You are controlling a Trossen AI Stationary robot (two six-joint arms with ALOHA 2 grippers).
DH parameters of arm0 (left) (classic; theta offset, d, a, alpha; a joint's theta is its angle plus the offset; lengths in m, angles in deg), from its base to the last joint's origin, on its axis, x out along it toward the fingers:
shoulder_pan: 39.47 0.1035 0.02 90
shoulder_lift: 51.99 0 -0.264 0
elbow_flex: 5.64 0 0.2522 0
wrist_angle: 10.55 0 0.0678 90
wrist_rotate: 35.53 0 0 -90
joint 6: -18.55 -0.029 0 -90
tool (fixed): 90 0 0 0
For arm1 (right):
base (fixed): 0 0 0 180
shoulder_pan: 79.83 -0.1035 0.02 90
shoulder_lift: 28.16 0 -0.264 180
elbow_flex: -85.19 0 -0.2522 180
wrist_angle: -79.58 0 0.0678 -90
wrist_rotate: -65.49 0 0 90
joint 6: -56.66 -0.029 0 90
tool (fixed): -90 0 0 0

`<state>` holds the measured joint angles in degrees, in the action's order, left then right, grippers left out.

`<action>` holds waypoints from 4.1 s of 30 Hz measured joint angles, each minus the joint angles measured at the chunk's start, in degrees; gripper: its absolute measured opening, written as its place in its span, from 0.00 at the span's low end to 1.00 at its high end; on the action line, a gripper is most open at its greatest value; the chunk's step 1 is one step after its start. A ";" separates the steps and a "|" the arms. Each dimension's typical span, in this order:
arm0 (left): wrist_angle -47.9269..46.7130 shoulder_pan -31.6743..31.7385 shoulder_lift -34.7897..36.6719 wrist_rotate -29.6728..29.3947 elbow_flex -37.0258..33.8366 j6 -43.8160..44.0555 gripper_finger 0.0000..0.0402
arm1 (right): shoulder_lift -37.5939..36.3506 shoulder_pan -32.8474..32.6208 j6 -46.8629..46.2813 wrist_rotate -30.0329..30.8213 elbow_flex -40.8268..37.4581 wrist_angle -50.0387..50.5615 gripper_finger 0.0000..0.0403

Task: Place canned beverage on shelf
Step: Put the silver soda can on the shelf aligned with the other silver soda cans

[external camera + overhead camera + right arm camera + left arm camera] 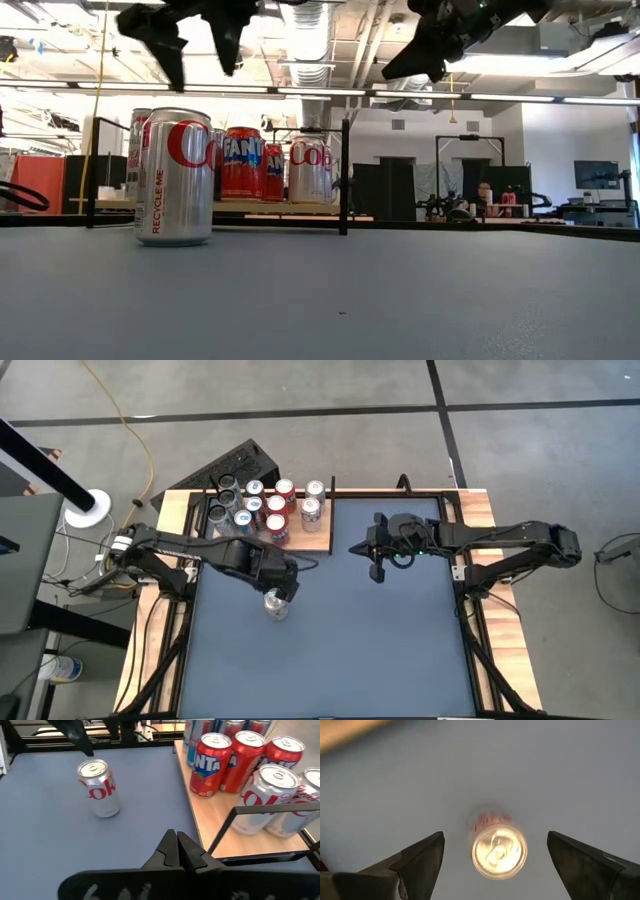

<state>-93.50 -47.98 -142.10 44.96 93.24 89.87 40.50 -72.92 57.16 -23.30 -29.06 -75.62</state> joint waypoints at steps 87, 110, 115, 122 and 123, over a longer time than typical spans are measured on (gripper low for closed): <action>9.80 21.19 -10.43 6.80 11.30 -95.29 0.72 | -19.28 1.54 1.21 -8.63 -18.48 -6.49 0.00; 14.40 25.57 -14.21 7.95 11.21 -115.21 0.72 | -12.88 1.97 -0.96 -11.21 -19.96 -13.10 0.00; 14.01 26.01 -14.66 6.59 11.28 -118.86 0.72 | -12.38 2.90 -0.51 -11.28 -19.96 -13.55 0.00; 13.17 25.95 -15.08 5.74 11.24 -125.63 0.72 | -12.41 5.12 -0.44 -11.73 -19.96 -13.47 0.00; 13.39 25.95 -15.08 5.74 11.24 -125.65 0.72 | -12.41 5.42 -0.44 -11.73 -19.96 -13.45 0.00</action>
<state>-80.11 -22.03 -157.18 50.70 104.47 -35.78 28.09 -67.51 56.72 -35.04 -49.02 -89.08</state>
